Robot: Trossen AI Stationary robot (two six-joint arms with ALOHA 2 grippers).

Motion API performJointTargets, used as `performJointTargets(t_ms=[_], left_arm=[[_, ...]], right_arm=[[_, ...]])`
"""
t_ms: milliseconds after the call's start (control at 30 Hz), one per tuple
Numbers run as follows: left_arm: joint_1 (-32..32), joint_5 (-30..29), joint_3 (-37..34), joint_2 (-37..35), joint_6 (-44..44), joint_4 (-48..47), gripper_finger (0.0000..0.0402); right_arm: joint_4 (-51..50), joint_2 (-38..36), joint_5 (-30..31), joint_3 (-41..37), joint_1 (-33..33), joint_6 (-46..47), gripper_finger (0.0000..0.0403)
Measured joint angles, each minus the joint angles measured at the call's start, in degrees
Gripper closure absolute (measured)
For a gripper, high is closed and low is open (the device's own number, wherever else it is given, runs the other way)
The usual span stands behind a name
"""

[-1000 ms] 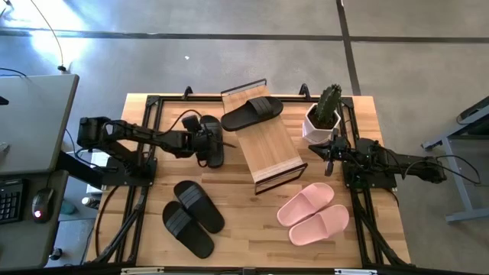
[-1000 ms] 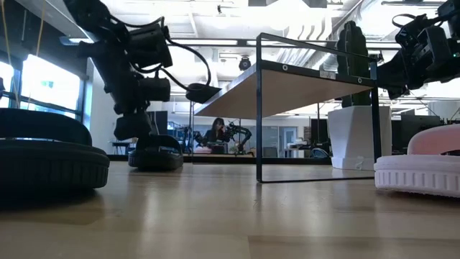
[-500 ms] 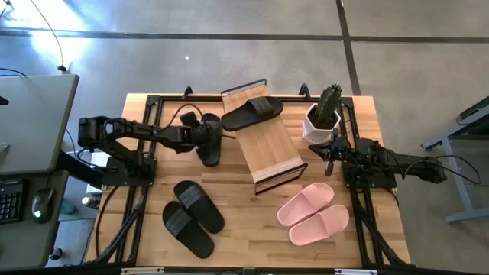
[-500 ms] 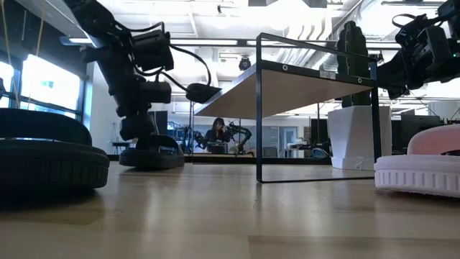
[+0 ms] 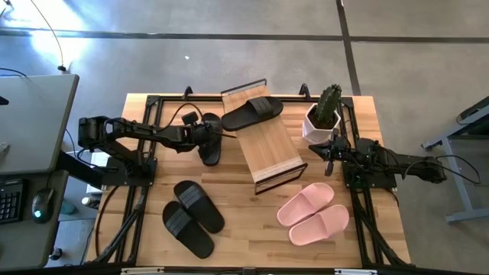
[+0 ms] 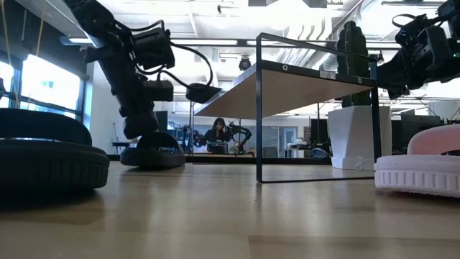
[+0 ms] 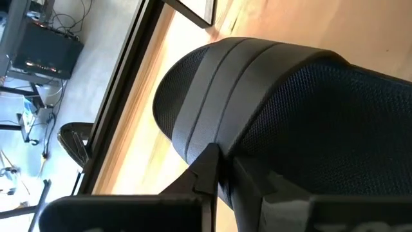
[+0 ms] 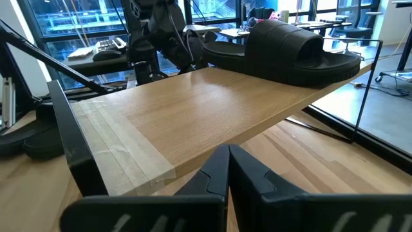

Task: Pick and place slides into the shelf
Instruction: Put the black slide on the shelf

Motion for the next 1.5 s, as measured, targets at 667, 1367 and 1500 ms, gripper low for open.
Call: performJointTargets(t_ms=[667, 1367, 1500], left_arm=[[-12.5, -0.8, 0.0, -12.2, -4.1, -8.6, 0.0399], [-34.1, 0.9, 0.0, -36.2, 0.4, -6.4, 0.0401], [-36.5, 2.9, 0.0, -36.1, 12.2, 5.8, 0.0401]], right_arm=[[-0.1, 0.0, -0.9, 0.0, 0.0, 0.5, 0.0402], [-0.1, 0.1, -0.9, 0.0, 0.0, 0.5, 0.0402], [-0.1, 0.1, -0.9, 0.0, 0.0, 0.5, 0.0402]])
